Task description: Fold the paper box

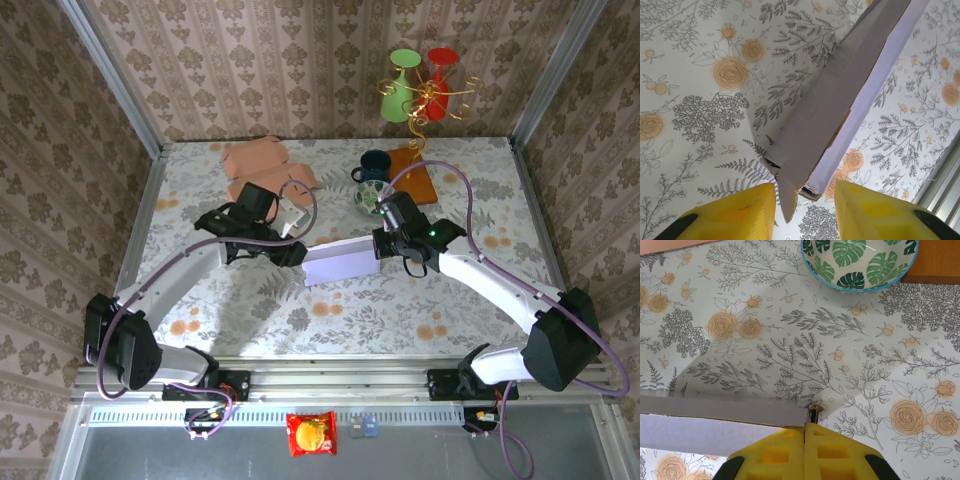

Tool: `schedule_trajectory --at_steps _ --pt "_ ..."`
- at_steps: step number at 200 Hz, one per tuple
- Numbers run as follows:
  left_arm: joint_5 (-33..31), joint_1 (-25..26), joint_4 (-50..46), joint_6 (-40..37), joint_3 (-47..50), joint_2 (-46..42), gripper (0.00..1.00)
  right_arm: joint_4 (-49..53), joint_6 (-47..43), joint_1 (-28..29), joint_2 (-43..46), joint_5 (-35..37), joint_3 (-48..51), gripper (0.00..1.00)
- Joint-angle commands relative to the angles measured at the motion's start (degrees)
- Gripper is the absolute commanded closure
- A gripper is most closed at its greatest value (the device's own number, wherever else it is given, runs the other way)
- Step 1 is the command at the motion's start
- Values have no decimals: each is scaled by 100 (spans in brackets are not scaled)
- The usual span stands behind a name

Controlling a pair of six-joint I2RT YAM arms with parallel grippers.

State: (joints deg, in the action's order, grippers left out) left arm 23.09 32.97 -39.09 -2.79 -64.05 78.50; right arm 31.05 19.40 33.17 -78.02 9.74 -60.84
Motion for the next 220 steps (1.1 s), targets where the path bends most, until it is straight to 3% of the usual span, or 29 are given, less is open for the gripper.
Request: schedule_trajectory --at_steps 1,35,78,117,220 --pt "-172 51 -220 -174 -179 21 65 211 96 41 -82 63 -121 100" --pt "-313 50 -229 -229 -213 86 73 209 94 41 -108 46 -138 100" --pt "-542 26 -204 -210 -273 39 72 201 77 38 -117 29 -142 100" --pt "-281 -50 -266 -136 -340 242 73 192 80 30 -135 19 -139 100" --pt "-164 -36 -110 30 -348 340 88 200 119 31 -109 19 -125 100"
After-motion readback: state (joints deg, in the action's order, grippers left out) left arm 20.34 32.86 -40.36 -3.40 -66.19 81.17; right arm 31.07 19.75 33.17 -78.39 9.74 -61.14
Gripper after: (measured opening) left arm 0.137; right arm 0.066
